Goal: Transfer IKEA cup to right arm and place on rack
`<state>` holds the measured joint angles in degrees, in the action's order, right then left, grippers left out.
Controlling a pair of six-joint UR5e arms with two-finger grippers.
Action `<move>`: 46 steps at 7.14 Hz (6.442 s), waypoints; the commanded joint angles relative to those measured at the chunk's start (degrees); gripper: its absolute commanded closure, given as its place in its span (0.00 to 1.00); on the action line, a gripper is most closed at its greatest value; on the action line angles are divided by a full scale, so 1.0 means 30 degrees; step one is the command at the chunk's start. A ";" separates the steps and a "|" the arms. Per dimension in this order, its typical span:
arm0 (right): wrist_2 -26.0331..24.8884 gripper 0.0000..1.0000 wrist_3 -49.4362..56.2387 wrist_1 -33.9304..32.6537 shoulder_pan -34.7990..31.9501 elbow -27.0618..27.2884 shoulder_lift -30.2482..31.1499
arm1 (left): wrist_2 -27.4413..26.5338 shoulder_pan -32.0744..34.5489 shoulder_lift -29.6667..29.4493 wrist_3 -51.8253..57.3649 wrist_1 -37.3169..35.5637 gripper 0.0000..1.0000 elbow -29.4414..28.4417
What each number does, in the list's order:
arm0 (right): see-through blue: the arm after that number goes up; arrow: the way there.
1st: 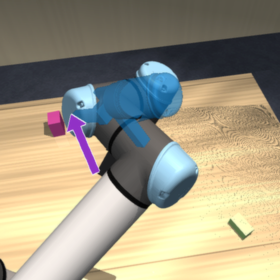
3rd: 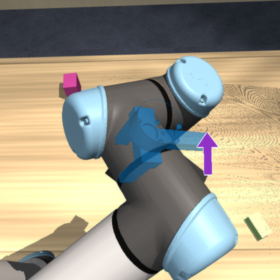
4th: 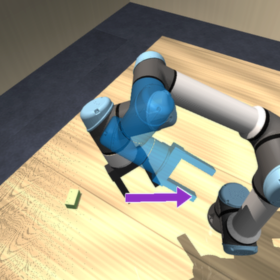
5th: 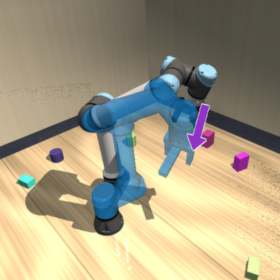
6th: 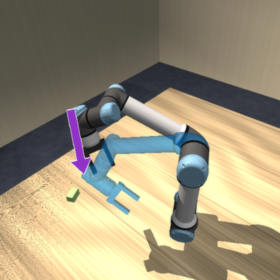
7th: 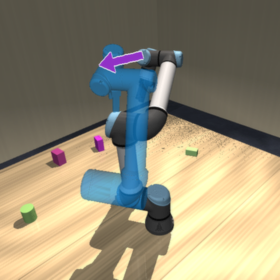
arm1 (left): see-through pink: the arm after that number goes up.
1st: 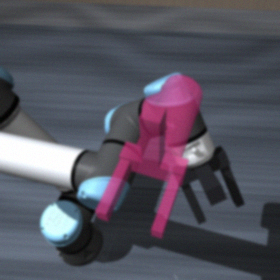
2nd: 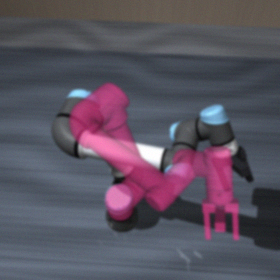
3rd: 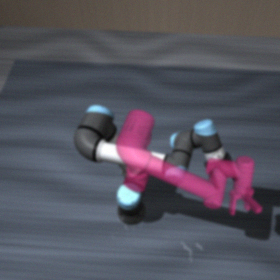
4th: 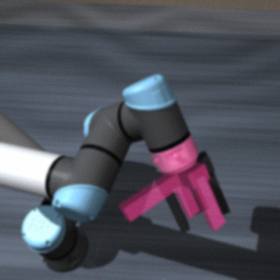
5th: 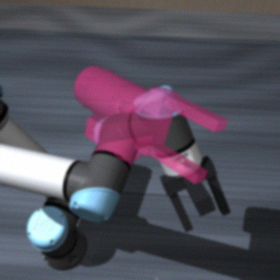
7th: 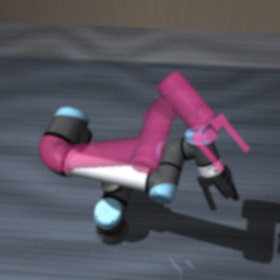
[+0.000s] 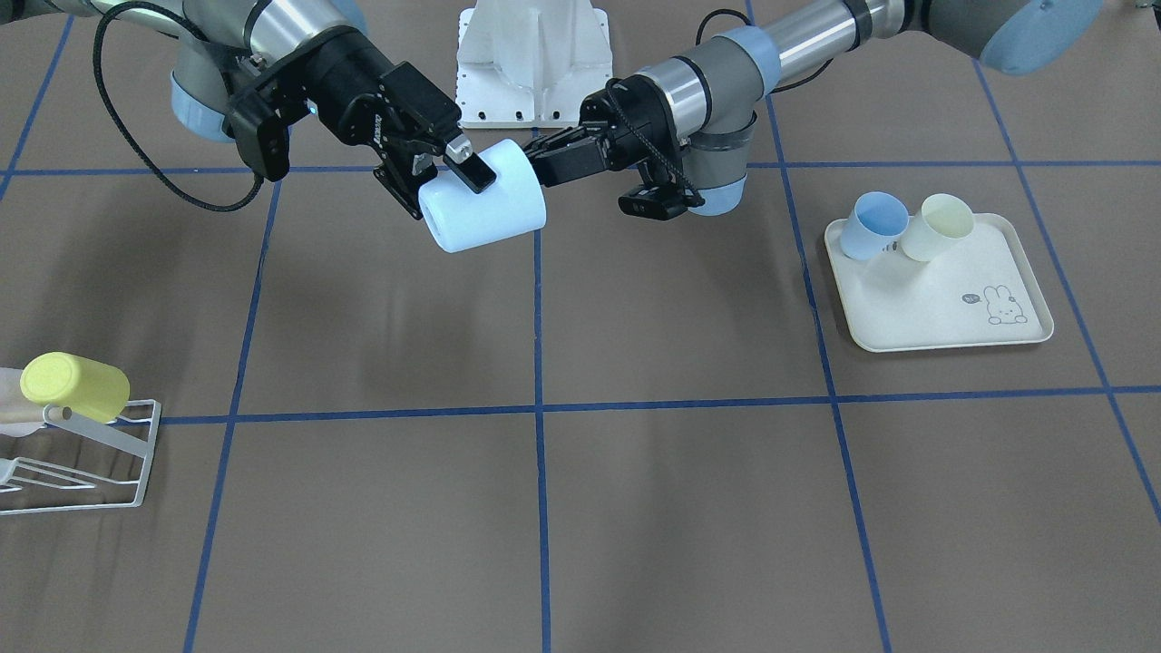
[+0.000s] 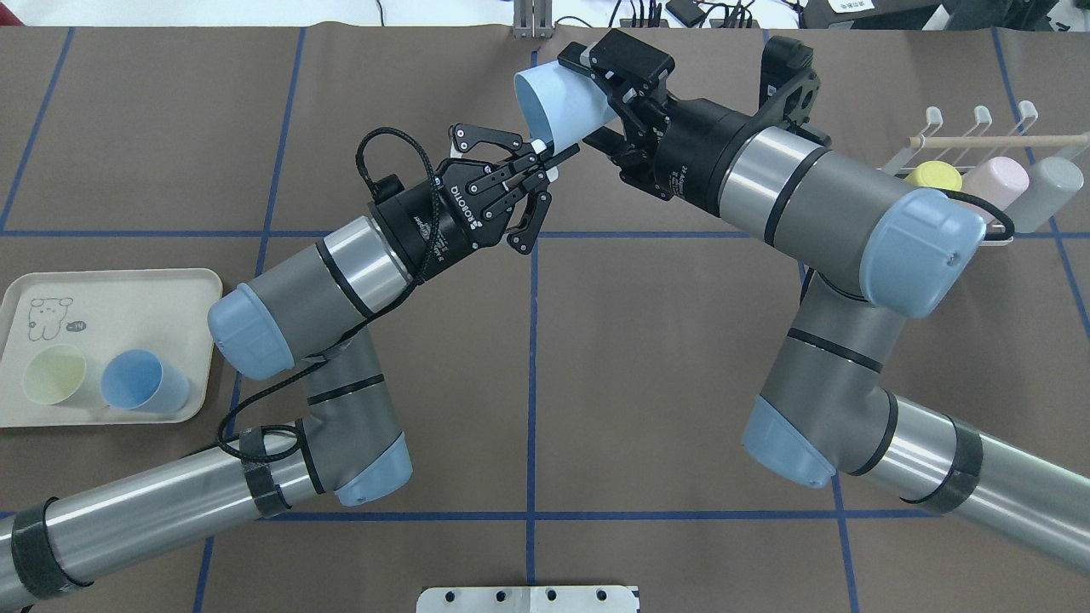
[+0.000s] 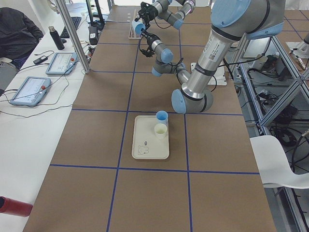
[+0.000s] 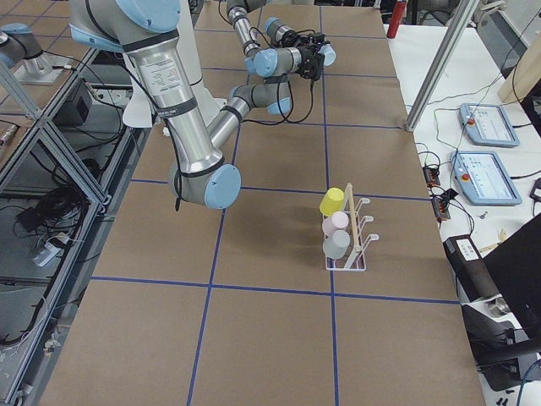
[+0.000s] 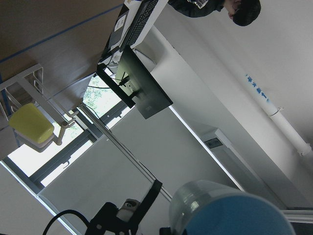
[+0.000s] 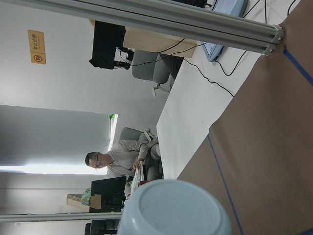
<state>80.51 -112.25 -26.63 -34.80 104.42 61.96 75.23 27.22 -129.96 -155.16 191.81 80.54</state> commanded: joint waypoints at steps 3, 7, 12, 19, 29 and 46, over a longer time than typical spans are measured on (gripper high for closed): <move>-0.0377 0.99 -0.2095 0.0030 0.0000 -0.0002 -0.0001 | 0.0032 -0.0168 0.0107 0.0069 0.0047 0.68 -0.0068; -0.0380 1.00 -0.0911 -0.0029 -0.0146 -0.0235 0.0058 | 0.0032 -0.0168 0.0196 0.0216 0.0047 0.00 -0.0040; -0.0380 1.00 0.4115 -0.5344 -0.2895 -0.0178 0.0203 | 0.0296 0.0095 0.0401 0.6231 -0.0040 0.01 -0.0010; -0.3664 1.00 2.0385 -0.8628 -0.7112 -0.0059 0.6111 | 0.4975 0.2435 0.0986 1.4455 -0.6188 0.00 0.0547; 0.2315 1.00 2.3086 0.2051 -1.1455 -0.9874 0.5682 | 0.5393 0.2498 0.1133 1.4455 -0.6222 0.01 0.0546; 0.2956 0.00 2.3557 0.2959 -1.0518 -0.9789 0.6767 | 0.5481 0.2527 0.1192 1.4455 -0.6164 0.01 0.0605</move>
<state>88.60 -41.71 -17.90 -66.36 74.54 82.31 91.67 34.80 -126.39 -111.80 173.32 82.32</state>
